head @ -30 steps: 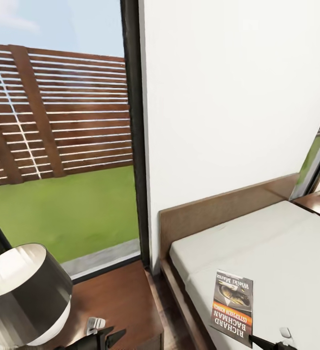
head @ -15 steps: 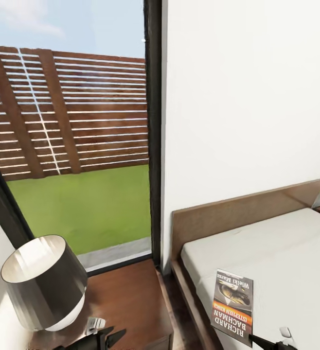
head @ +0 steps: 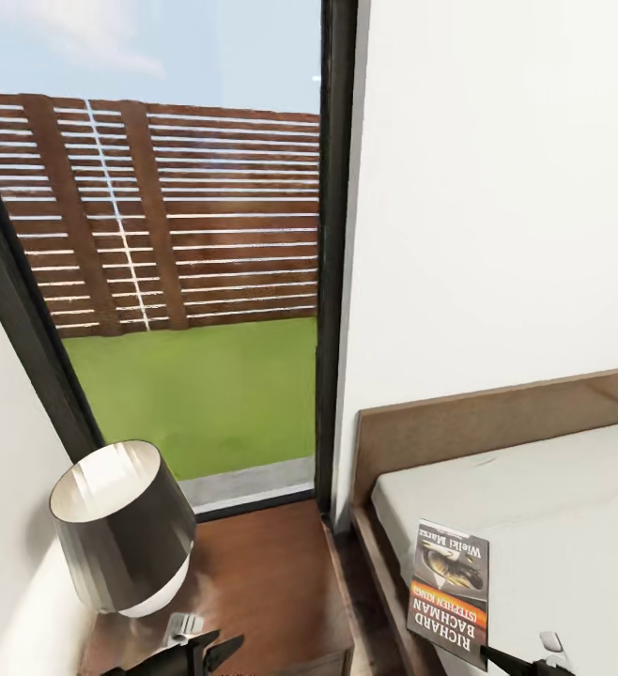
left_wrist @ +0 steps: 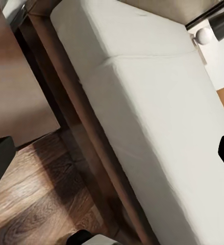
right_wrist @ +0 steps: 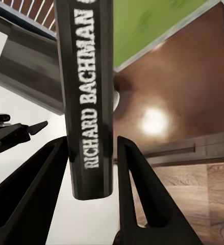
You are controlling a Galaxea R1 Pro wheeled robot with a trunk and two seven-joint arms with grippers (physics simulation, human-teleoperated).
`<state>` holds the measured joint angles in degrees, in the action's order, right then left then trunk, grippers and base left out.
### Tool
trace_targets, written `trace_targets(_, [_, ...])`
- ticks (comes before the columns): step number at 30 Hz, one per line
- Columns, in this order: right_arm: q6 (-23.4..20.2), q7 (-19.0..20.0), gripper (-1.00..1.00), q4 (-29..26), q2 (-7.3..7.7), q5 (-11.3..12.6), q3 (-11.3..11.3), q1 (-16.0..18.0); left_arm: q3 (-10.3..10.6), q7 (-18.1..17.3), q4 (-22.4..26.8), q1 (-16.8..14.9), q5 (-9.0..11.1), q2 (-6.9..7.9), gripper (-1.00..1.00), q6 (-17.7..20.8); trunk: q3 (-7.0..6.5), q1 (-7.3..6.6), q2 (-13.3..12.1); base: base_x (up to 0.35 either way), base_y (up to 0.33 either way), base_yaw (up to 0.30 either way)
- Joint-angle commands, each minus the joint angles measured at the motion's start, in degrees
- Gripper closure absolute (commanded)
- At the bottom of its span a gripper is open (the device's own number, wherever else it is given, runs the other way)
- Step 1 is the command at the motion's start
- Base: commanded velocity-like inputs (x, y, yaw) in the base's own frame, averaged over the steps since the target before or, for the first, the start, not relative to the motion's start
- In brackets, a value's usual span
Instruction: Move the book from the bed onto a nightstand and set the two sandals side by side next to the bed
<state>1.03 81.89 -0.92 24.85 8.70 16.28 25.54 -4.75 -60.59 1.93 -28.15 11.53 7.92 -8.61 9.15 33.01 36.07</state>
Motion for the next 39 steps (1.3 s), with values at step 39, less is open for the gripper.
trace_targets(39, [0.1,0.1,1.00,0.1,0.01,0.4,-0.2,0.0,-0.4,-0.1,-0.1,-0.1,-0.4,-0.01,-1.00,-0.3,0.10,0.02,0.1,0.000,0.000,0.202])
